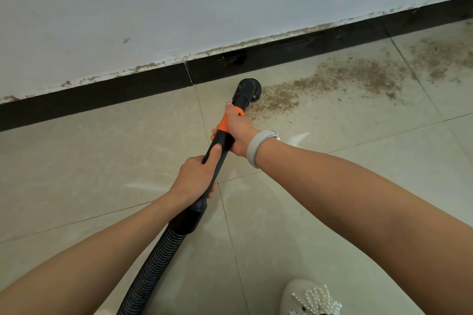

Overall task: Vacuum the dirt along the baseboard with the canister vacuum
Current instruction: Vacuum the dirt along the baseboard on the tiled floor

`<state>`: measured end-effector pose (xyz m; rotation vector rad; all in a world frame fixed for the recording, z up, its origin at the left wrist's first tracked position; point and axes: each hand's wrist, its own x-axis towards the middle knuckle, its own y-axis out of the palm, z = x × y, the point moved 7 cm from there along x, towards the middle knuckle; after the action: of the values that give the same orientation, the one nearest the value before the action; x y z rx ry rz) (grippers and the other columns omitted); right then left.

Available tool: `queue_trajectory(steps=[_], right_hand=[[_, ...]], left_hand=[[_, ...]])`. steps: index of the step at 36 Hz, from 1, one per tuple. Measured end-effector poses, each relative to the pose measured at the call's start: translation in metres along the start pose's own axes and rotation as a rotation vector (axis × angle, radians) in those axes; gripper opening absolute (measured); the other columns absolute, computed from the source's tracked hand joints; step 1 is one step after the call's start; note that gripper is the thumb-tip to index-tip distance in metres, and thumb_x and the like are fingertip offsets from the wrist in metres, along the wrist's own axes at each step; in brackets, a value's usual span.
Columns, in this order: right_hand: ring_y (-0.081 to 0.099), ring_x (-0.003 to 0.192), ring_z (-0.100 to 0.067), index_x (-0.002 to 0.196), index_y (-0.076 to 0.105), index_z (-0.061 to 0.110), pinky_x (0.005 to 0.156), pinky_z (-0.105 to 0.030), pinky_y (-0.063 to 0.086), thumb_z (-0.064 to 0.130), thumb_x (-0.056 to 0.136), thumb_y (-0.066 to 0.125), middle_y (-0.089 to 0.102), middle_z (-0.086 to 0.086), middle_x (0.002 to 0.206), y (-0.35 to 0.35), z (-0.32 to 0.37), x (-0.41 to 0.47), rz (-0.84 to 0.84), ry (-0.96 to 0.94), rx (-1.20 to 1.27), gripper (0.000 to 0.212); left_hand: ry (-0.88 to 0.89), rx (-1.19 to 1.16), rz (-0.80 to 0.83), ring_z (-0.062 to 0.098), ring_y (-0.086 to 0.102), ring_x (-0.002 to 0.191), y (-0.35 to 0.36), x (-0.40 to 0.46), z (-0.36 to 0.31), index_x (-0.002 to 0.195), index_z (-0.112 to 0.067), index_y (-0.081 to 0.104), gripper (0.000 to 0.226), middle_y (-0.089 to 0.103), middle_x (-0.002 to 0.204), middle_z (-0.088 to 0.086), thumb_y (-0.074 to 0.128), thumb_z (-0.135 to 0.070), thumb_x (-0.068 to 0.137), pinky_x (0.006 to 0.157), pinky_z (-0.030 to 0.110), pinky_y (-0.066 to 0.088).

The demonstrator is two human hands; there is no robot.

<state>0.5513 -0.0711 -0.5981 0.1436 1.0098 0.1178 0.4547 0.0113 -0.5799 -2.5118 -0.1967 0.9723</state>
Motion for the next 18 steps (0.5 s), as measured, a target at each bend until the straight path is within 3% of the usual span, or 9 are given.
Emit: queue_trajectory(steps=[6,10,18], right_hand=[[0.060,0.063,-0.022,0.121,0.042,0.009,0.061,-0.037,0.057,0.042,0.098,0.050,0.054,-0.011,0.083,-0.012,0.008,0.003,-0.008,-0.020,0.028,0.041],[0.059,0.062,-0.022,0.104,0.045,0.009,0.063,-0.037,0.056,0.042,0.098,0.050,0.053,-0.010,0.079,-0.027,0.015,0.008,-0.018,-0.013,0.050,0.035],[0.058,0.058,-0.023,0.114,0.044,0.010,0.060,-0.038,0.056,0.041,0.098,0.050,0.054,-0.010,0.075,-0.054,0.033,0.019,-0.049,-0.053,0.089,0.036]], left_hand=[[0.022,0.010,0.013,0.018,0.054,0.039,0.008,0.007,-0.010,0.075,-0.005,0.052,0.057,0.059,0.053,0.010,0.037,-0.056,0.096,0.046,0.026,0.045],[0.035,0.015,0.035,0.019,0.055,0.040,0.019,0.014,-0.020,0.072,-0.006,0.052,0.056,0.059,0.054,0.011,0.038,-0.056,0.096,0.046,0.026,0.045],[0.064,0.034,0.083,0.018,0.054,0.039,0.039,0.029,-0.042,0.071,-0.009,0.050,0.056,0.059,0.051,0.008,0.038,-0.058,0.096,0.049,0.027,0.046]])
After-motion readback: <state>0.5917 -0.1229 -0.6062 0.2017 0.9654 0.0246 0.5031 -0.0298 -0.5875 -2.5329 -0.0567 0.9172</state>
